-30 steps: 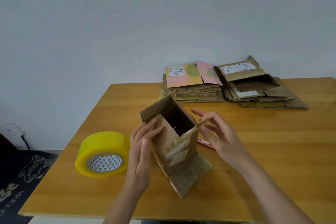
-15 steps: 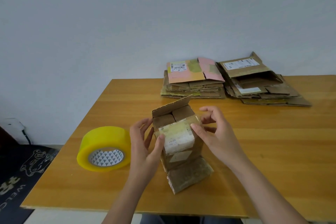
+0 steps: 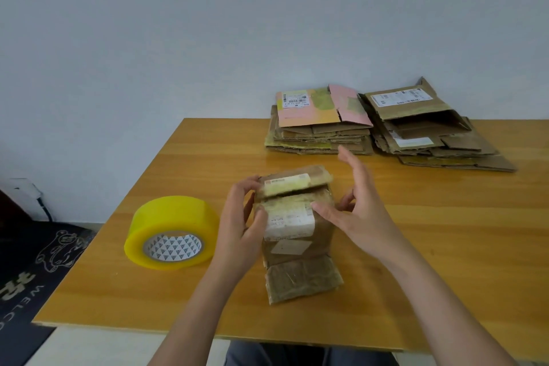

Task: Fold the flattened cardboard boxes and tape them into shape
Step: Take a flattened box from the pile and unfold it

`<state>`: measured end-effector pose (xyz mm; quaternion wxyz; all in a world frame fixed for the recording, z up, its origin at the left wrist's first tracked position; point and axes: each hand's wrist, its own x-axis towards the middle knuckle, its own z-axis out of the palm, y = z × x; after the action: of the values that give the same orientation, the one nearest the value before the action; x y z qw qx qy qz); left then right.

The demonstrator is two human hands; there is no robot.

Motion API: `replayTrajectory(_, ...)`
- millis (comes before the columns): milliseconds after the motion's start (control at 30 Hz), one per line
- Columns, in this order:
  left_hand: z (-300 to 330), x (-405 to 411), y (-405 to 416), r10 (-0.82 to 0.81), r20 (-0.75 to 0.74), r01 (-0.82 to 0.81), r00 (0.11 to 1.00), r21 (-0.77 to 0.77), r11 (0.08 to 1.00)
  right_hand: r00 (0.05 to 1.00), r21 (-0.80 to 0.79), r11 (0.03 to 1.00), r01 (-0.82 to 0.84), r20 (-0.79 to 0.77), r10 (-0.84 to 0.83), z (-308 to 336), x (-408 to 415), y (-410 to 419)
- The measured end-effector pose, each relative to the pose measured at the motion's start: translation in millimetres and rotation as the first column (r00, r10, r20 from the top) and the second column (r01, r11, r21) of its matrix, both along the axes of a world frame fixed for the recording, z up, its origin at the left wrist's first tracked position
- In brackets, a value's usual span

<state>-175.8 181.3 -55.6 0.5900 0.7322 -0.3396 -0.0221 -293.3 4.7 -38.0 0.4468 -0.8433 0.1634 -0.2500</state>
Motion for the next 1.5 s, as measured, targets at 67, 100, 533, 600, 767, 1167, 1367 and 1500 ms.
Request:
replayTrajectory(67,-2,0,-1,0.036,0.059,-0.039,0.998,0.049,0.998,0.999,0.021,0.998,-0.051,0.014,0.051,1,1,0)
replayTrajectory(100,-3,0,-2,0.051,0.082,-0.056,0.995,0.060,0.997,0.997,0.032,0.996,-0.083,0.005,0.083,-1,2,0)
replayTrajectory(533,-7,-14,-12,-0.018,-0.043,0.024,0.999,0.142,0.990,0.992,0.163,0.979,-0.123,0.022,0.121,-18,2,15)
replayTrajectory(600,-7,-13,-11,-0.004,-0.021,0.007,1.000,0.161,0.987,0.993,0.182,0.976,-0.118,0.041,0.113,-19,1,16)
replayTrajectory(767,-7,-8,-5,0.051,0.097,-0.073,0.994,0.243,0.967,0.994,0.090,0.992,-0.083,0.081,0.075,-23,1,25)
replayTrajectory(1167,-6,-4,-6,0.074,0.091,-0.092,0.993,0.221,0.971,0.994,0.017,0.997,-0.075,0.080,0.073,-20,-2,23)
replayTrajectory(1367,-9,-7,-2,0.135,0.050,-0.141,0.990,0.149,0.979,0.966,-0.028,0.968,0.249,-0.061,-0.250,-41,-3,-16)
replayTrajectory(1500,-10,-8,0,0.142,0.044,-0.146,0.989,0.121,0.982,0.886,-0.330,0.929,0.166,-0.363,-0.287,-58,-2,-34)
